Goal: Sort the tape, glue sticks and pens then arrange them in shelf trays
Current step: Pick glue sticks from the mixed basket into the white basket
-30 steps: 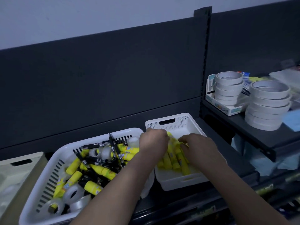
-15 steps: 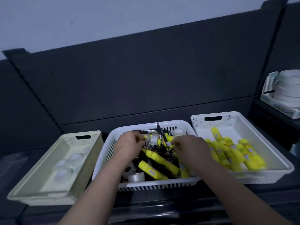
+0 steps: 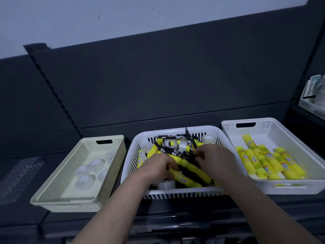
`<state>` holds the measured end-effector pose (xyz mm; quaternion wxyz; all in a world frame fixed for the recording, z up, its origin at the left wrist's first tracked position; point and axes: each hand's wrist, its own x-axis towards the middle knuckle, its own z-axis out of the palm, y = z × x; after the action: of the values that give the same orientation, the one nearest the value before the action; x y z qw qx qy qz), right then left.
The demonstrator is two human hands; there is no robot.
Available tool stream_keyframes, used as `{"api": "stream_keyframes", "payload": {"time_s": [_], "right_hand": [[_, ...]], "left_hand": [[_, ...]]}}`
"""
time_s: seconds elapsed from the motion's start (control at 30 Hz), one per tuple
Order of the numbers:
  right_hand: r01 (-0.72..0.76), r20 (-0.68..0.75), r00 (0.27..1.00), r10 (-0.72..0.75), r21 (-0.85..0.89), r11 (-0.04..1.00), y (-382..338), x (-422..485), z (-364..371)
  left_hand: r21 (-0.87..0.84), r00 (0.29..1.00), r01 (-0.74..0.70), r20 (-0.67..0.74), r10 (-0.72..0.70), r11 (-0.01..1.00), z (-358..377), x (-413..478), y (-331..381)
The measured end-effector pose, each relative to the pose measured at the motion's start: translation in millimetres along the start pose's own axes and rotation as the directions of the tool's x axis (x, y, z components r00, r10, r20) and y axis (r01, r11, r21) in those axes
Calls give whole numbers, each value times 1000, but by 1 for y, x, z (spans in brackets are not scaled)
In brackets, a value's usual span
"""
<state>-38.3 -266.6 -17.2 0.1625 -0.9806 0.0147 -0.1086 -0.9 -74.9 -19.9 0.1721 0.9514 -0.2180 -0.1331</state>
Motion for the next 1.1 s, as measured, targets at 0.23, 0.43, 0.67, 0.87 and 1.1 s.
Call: {"api": "stream_keyframes", "payload": {"time_s": [0.23,0.43,0.67,0.87,1.1], "right_hand": [[-4,115,993,6,-20,1000,1,-5,3],[39,72,997,-37,-27,999,-14,-4,9],[34,-1,999,-34,-67,997,-27,-2,14],[-63,145,983,112,-306,950,-25,-1,22],[-87,95,991,97,-112,990,-18,-4,15]], "left_hand": [[-150,999,24,-31,-29,988,-18,1,-17],[185,992,-125,9,125,975,3,2,-15],[-119,954,85,-278,-115,989,-20,-10,-53],[-291,875,127,-418,-246,948,-15,-3,-48],[-399,893,33,-400,-206,916,-12,7,-33]]}}
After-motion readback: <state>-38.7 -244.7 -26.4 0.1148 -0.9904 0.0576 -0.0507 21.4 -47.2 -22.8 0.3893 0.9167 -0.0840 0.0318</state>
